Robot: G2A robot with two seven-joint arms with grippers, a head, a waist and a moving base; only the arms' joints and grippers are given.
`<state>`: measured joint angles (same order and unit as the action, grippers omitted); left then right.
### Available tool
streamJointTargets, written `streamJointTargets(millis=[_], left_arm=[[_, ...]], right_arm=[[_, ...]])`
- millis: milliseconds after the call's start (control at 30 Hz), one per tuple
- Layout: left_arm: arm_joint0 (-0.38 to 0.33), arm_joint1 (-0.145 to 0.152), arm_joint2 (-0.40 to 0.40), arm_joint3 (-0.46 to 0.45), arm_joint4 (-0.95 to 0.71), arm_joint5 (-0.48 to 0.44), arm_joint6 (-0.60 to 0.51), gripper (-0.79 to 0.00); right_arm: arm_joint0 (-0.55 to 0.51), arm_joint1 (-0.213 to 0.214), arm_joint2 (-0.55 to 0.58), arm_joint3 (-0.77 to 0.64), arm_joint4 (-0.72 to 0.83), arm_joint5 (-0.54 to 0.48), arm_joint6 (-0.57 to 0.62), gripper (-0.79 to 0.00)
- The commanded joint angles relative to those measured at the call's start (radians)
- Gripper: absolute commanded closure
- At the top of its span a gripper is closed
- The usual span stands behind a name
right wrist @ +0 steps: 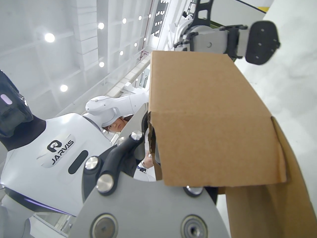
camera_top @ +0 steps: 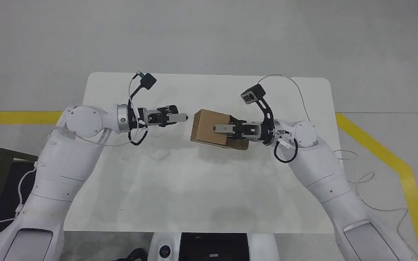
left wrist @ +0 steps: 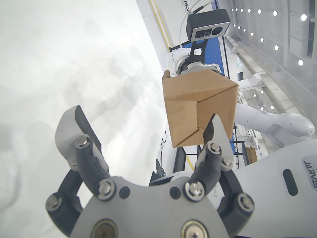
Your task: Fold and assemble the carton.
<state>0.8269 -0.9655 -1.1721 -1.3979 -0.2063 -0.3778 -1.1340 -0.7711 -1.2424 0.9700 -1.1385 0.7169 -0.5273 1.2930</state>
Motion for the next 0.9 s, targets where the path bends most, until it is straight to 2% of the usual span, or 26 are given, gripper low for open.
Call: streamJointTargets(millis=[0, 267, 600, 800, 867], left_arm=[[0.0, 0.003, -0.008, 0.002, 0.02, -0.023, 0.003, -0.785], [0.02, 0.015, -0.048, -0.023, 0.109, -0.157, 0.04, -0.785], [0.066, 0.029, -0.085, -0.073, 0.218, -0.215, 0.114, -0.785], [0.091, 0.037, -0.103, -0.107, 0.315, -0.251, 0.162, -0.785], [0.098, 0.039, -0.108, -0.122, 0.36, -0.267, 0.179, -0.785]], right_arm=[[0.008, 0.005, 0.005, 0.03, -0.022, 0.016, 0.016, 0.0], [0.068, -0.003, -0.044, 0.188, -0.08, 0.065, 0.064, 0.0], [0.131, -0.048, -0.129, 0.356, -0.103, 0.057, 0.056, 0.0], [0.151, -0.064, -0.156, 0.414, -0.132, 0.042, 0.042, -0.148], [0.156, -0.068, -0.16, 0.431, -0.145, 0.036, 0.036, -0.228]])
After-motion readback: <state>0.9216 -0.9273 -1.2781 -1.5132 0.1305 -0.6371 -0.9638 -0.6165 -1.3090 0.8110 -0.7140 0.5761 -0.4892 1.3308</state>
